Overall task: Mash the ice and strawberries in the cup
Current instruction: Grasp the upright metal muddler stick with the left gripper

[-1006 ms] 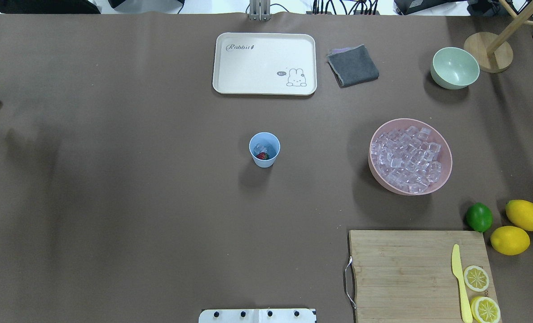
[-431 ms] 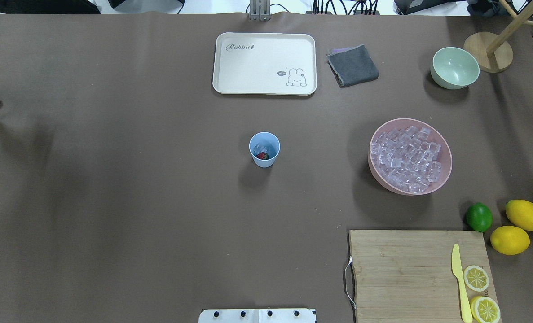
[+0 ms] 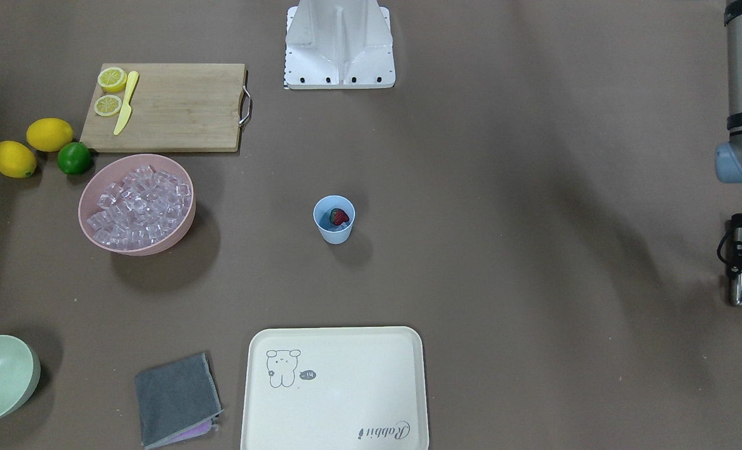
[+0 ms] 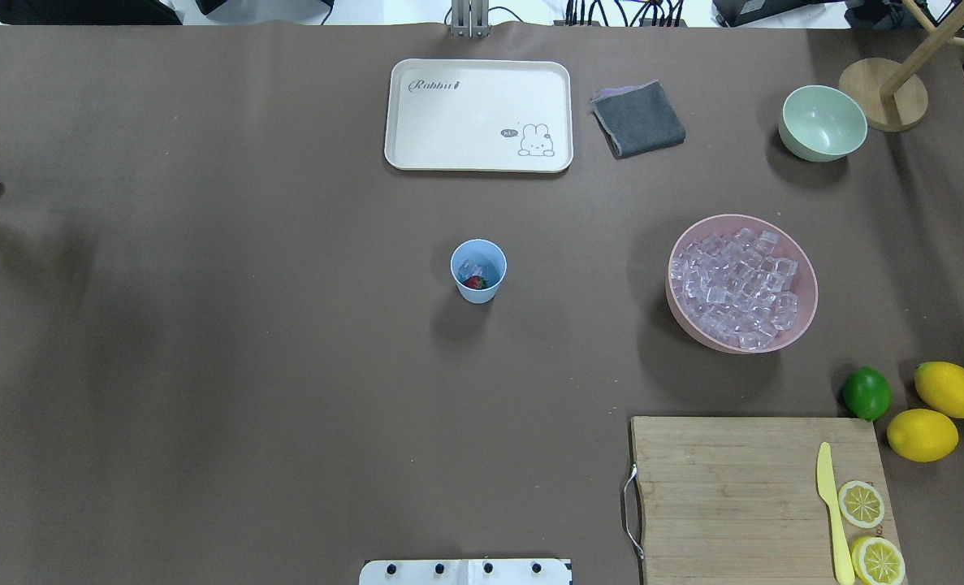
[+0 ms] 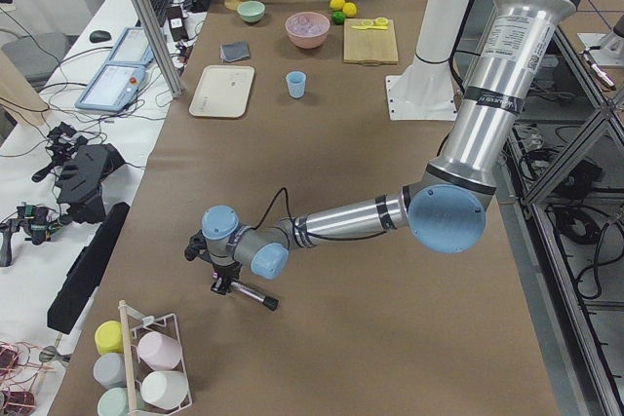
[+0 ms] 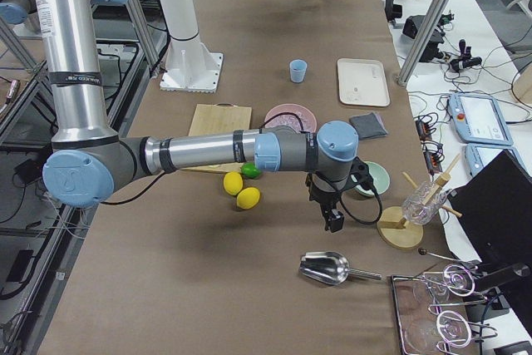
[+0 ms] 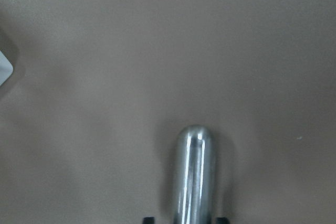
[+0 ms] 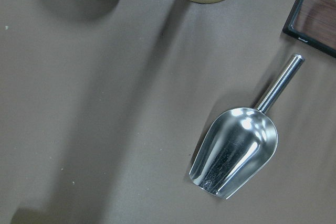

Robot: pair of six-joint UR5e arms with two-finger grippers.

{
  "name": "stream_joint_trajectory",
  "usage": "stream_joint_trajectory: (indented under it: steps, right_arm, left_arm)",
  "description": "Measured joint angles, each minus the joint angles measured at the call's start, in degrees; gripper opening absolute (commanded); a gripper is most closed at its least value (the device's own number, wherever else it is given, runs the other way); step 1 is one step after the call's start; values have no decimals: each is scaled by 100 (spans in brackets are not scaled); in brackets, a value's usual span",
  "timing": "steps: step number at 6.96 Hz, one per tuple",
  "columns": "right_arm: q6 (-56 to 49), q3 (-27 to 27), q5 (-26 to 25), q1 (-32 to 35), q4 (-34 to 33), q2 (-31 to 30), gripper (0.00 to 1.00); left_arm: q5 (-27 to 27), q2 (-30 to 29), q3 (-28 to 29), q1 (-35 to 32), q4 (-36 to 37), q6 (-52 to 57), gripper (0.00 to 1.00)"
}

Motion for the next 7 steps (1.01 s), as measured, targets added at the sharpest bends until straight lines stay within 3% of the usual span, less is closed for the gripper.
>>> stream_joint_trajectory:
  steps: [4,7]
  right_arm:
    - [-1,-3,3,28,-3,-21,99]
    - [-1,6,65,37,-5,-93,99]
  left_arm:
    - [-10,-134,-159,-146,2,-217,0]
    - [-8,-650,-964,-320,90,-867,0]
